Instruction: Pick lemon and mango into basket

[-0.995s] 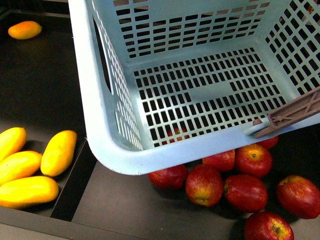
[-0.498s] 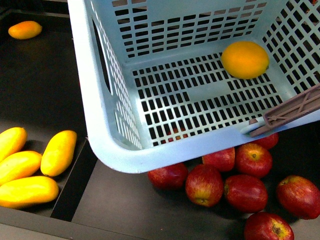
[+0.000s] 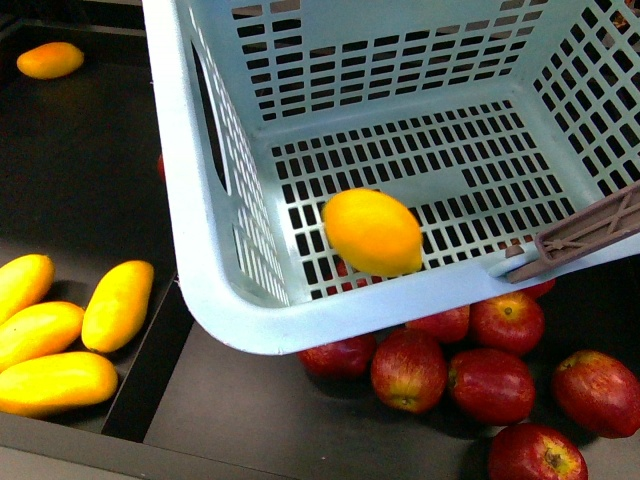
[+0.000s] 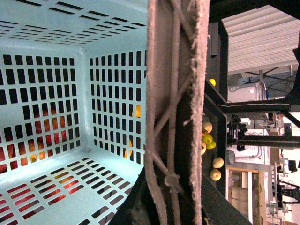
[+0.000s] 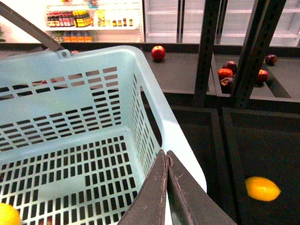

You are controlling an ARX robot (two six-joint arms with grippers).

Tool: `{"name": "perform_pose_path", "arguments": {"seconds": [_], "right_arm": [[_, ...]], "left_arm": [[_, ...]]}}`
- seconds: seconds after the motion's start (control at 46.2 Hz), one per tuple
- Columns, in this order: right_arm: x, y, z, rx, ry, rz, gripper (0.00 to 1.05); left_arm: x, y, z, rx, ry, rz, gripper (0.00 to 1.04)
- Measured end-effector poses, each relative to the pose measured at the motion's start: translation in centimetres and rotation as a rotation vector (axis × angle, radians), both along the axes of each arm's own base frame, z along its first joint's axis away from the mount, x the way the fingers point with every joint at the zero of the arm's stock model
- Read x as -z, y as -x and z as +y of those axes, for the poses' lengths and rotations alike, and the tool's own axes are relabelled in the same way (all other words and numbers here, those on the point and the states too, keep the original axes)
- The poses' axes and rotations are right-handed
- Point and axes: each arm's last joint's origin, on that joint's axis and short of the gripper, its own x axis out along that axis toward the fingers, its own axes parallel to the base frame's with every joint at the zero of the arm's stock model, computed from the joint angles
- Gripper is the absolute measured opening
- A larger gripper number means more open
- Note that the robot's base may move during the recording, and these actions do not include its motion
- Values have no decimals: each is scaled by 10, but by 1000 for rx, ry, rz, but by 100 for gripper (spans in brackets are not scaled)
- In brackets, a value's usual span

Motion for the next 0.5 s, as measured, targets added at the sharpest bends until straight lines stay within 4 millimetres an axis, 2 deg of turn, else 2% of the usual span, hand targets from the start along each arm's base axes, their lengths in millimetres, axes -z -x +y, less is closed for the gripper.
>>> {"name": "perform_pose_path", "arguments": {"seconds": [0.13,0.498], "right_arm": [[7,8,10,-5,1,-1,2],[21,27,10,0,1,0,2]], "left_arm": [[0,0,0,-4,-1,-1,6],[0,0,0,1,0,0,6]]}}
